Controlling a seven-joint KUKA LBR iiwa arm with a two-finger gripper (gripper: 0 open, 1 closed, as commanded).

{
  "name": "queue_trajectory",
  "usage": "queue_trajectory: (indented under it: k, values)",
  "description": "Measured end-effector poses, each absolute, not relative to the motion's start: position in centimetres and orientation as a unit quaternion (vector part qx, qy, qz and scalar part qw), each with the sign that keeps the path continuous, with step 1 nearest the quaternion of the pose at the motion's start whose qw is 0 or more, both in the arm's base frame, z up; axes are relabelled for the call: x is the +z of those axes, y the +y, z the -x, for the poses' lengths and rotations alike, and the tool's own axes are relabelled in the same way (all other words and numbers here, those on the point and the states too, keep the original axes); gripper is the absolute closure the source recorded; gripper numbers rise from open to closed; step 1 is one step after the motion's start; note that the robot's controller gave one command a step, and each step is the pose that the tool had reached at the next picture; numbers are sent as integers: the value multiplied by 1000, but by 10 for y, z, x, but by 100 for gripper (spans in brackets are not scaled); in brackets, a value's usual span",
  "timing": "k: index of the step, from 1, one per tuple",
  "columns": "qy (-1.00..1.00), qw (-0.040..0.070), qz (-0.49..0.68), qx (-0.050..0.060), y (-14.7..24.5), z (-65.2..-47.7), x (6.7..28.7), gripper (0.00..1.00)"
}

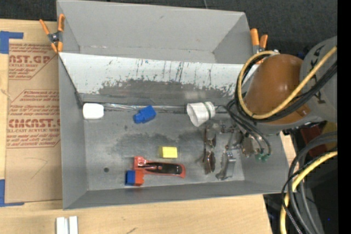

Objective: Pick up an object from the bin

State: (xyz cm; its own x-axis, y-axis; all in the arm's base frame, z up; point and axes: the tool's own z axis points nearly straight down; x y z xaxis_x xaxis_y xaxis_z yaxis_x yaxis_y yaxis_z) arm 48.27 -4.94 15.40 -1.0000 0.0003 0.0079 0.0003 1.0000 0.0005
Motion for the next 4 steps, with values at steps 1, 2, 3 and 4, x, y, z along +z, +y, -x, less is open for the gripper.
queue_trajectory:
  k: [1, 2, 3, 4]
  values:
    - [-1000, 0, 0, 0, -49, -485, 158, 0]
    - [-1000, -1, -4, 0, -18, -530, 115, 0]
    - [-998, 0, -57, 0, 3, -538, 79, 0]
    - [-998, 1, -68, 0, 16, -536, 70, 0]
